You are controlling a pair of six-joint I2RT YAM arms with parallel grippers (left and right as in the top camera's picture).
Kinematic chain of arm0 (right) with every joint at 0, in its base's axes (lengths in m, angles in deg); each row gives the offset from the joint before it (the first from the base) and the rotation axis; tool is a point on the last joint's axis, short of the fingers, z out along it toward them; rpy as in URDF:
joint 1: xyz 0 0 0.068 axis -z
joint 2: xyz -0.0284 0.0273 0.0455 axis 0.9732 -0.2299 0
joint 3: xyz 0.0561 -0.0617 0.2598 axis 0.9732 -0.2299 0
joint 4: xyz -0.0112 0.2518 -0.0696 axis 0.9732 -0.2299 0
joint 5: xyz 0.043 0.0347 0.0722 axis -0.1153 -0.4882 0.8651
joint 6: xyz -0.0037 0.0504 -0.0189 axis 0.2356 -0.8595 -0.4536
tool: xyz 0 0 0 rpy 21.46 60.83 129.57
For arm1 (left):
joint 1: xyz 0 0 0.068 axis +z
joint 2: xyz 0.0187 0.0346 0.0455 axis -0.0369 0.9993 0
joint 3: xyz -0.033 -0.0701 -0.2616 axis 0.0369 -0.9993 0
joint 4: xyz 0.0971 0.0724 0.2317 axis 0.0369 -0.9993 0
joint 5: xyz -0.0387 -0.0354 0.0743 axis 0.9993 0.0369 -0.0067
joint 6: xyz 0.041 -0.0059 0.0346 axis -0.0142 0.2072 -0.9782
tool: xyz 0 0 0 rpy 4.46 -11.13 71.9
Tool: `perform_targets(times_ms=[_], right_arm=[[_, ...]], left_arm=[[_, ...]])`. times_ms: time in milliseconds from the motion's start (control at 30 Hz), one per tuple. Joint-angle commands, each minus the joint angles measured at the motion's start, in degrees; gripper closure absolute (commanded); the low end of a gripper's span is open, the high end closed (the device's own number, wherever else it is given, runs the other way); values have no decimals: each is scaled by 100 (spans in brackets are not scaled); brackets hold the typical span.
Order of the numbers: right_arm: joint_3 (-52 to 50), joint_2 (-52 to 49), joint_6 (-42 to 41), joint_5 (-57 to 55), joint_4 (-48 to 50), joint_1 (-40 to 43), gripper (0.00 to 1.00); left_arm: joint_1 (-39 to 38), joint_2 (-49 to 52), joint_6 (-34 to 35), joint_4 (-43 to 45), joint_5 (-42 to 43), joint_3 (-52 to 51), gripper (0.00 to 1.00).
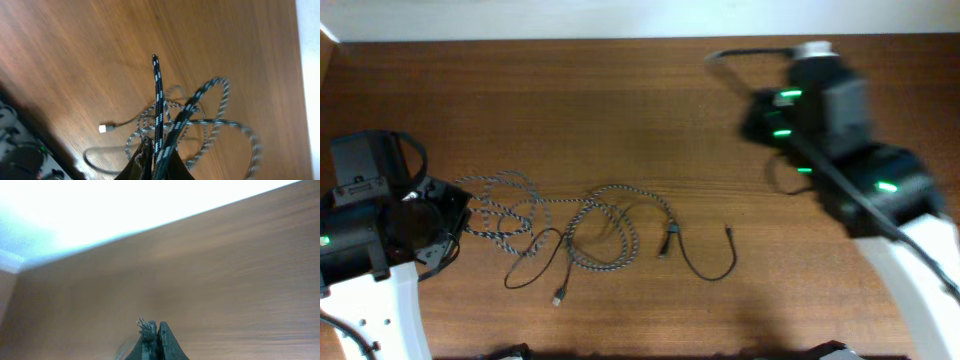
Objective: Untangle cables
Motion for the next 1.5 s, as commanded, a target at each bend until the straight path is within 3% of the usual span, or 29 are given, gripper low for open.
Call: perform_targets(times_ms=[0, 67, 133, 167, 233, 333, 433, 500, 667, 733, 800, 833, 900, 1100, 1200, 1267, 1333, 1400, 1467], right_arm=[[55, 590, -35, -463, -382, 1198, 96], [52, 717, -50, -179, -857, 1600, 96], [48, 619, -52, -87, -1067, 1598, 94], [48, 555, -52, 116, -1071, 1598, 89], [48, 348, -50, 1314, -1071, 1598, 83], [42, -232, -37, 3692, -1158, 1497, 79], [42, -1038, 170, 4612, -1172, 621, 77], [42, -1475, 166, 4758, -1165, -107, 66], [42, -2085, -258, 5136, -420, -1786, 55], [39, -2120, -400, 5045, 181, -2197, 56], [39, -2227, -400, 4994, 717, -2544, 69], [39, -2371, -610, 4721, 839, -2732, 69], [39, -2643, -1045, 4730, 1008, -2968, 56], [39, -2844, -1681, 4806, 1215, -3241, 61], [37, -2844, -1661, 4507, 1036, -3241, 60], [37, -2844, -1663, 4472, 979, -3250, 57], [37, -2844, -1670, 4454, 1008, -3298, 71], [37, -2844, -1683, 4439, 1027, -3305, 96], [37, -2844, -1683, 4439, 1106, -3322, 96]], left_arm=[[13, 83, -81, -4, -581, 55, 95], [13, 236, 267, -4, -549, 55, 88], [13, 382, 452, 17, -262, 55, 88], [13, 457, 452, 20, -120, 55, 89], [13, 610, 450, 9, 48, 55, 98], [13, 645, 452, 131, 446, 55, 100], [13, 645, 452, 168, 627, 55, 100], [13, 645, 452, 168, 627, 55, 100], [13, 645, 452, 166, 627, 55, 100], [13, 645, 452, 170, 627, 55, 98], [13, 645, 452, 166, 627, 55, 97], [13, 645, 452, 168, 632, 55, 95], [13, 645, 452, 170, 629, 55, 86], [13, 645, 452, 170, 627, 55, 82], [13, 645, 452, 168, 627, 55, 87], [13, 645, 452, 168, 627, 55, 100], [13, 645, 452, 168, 627, 55, 100], [13, 645, 452, 168, 627, 55, 100], [13, 645, 452, 168, 627, 55, 100]])
